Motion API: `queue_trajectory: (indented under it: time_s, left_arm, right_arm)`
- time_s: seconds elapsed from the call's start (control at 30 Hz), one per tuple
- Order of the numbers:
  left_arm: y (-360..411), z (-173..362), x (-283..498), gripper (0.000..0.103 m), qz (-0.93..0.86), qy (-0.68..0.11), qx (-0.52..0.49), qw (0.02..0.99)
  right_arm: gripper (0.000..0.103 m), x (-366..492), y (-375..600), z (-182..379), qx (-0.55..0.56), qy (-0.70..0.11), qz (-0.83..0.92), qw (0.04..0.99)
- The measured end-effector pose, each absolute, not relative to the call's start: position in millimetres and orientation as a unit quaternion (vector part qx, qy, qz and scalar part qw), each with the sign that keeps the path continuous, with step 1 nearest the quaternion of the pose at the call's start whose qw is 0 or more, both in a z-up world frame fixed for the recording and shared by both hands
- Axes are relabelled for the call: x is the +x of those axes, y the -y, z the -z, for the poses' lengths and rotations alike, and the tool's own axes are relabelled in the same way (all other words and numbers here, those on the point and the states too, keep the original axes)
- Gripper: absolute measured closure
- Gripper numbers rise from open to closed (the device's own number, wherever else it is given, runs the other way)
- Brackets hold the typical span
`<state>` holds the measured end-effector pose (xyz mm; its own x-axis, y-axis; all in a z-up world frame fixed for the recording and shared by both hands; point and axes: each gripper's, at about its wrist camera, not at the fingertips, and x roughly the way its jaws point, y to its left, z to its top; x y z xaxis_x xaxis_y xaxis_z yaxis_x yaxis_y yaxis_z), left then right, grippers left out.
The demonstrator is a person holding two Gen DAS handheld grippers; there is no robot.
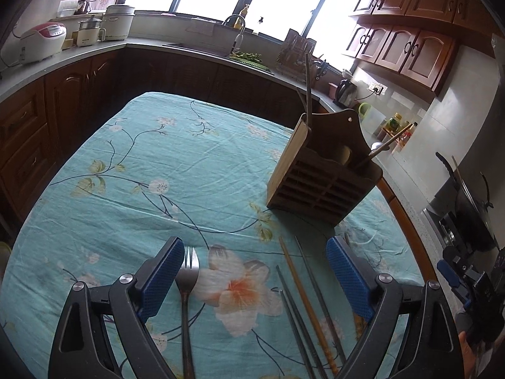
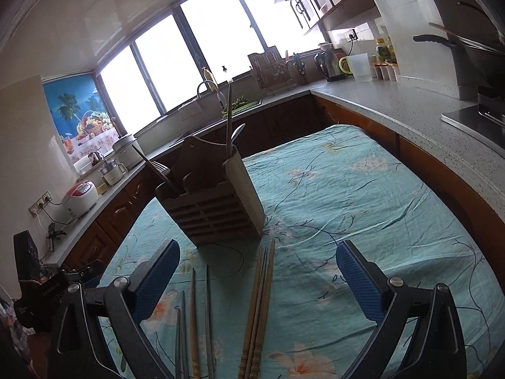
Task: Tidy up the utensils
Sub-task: 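Move both open tools back to the remaining chopsticks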
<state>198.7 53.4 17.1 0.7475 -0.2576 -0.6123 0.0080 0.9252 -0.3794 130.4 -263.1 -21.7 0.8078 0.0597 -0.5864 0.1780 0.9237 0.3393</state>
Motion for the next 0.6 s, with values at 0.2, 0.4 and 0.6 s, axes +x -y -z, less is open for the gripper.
queue_trajectory:
  time_s: [0.2,0.4,0.6]
  left_arm:
    - [-52.0,-21.6,204.4,0.012,0.076,-0.356,-0.171,0.916]
    - [-43.8,-16.0,211.9,0.016,0.086,-0.372,-0.158,0.911]
    - [-30.7,-5.7,229.0,0.032,0.098,-0.398,-0.144,0.901]
  right_arm:
    - [0.007,131.5,259.2,23.7,0.182,-0.313,0.03,0.932]
    - [0.033,142.1,253.2,31.0,0.166,-0.335,0.024,0.927]
    - [0.06,156.7,251.4,46.5,0.165,-0.366,0.017,0.916]
